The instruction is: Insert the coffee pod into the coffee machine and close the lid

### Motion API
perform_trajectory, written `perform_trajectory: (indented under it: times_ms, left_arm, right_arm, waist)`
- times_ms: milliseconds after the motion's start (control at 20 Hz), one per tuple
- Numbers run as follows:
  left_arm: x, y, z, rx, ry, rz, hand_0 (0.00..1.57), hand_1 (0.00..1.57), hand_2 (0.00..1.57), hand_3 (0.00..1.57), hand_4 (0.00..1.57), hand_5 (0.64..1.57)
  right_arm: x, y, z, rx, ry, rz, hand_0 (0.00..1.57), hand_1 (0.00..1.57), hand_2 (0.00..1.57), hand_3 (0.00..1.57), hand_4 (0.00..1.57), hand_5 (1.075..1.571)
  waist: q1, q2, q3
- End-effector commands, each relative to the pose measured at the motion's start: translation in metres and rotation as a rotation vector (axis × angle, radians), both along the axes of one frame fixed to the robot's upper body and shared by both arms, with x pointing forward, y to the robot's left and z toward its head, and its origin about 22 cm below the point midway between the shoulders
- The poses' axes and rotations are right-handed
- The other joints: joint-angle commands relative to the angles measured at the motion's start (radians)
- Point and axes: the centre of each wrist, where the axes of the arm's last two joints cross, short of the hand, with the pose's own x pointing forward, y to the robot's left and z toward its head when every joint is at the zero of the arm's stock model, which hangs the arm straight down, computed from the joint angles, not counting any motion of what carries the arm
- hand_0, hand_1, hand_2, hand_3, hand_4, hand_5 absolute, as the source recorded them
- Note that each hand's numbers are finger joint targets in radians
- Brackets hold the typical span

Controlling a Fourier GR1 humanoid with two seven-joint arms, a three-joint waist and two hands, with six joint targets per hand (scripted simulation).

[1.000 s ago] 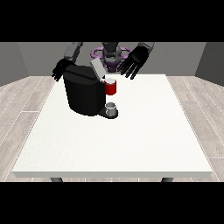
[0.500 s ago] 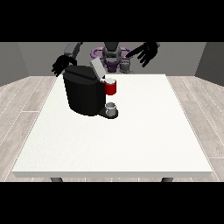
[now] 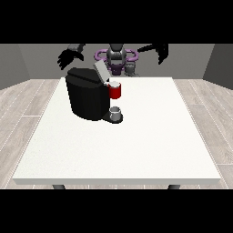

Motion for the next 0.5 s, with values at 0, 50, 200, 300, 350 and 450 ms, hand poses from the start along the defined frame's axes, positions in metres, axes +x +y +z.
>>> perform_trajectory:
  times_ms: [0,50,200,300,350,450]
  left_arm:
    - [-0.031,0.011,-0.041,-0.094,0.068,0.049,0.00,0.00,0.00,0.00,0.00,1.571]
    - [-0.030,-0.003,-0.044,-0.088,0.097,0.050,0.00,0.00,0.00,0.00,0.00,1.571]
    - [-0.043,0.005,-0.056,-0.134,0.116,0.074,0.00,0.00,0.00,0.00,0.00,1.571]
    - [-0.054,0.001,-0.065,-0.163,0.101,0.048,0.00,0.00,0.00,0.00,0.00,1.571]
    - [-0.057,0.025,-0.064,-0.204,0.123,0.082,0.00,0.00,0.00,0.00,0.06,1.571]
    - [-0.058,0.004,-0.061,-0.209,0.098,0.040,0.00,0.00,0.00,0.00,0.14,1.571]
  right_arm:
    - [0.002,-0.001,0.017,-0.013,0.009,0.097,0.00,0.00,0.00,0.00,0.35,1.571]
    - [0.014,0.017,0.031,0.018,-0.041,0.127,0.00,0.00,0.00,0.00,0.37,1.571]
    - [0.024,0.003,0.060,-0.034,-0.046,0.196,0.00,0.00,0.00,0.00,0.12,1.571]
    - [0.022,-0.003,0.055,-0.019,-0.112,0.197,0.00,0.00,0.00,0.00,0.00,1.571]
    - [0.024,-0.006,0.067,-0.050,-0.103,0.215,0.00,0.00,0.00,0.00,0.04,1.571]
    - [0.033,-0.011,0.072,-0.013,-0.134,0.191,0.00,0.00,0.00,0.00,0.00,1.571]
  waist:
    - [0.022,-0.066,-0.0003]
    - [0.016,-0.070,-0.0002]
    - [0.016,-0.085,-0.0004]
    - [0.065,-0.076,0.0004]
    - [0.052,-0.081,0.0000]
    - [0.100,-0.045,0.0006]
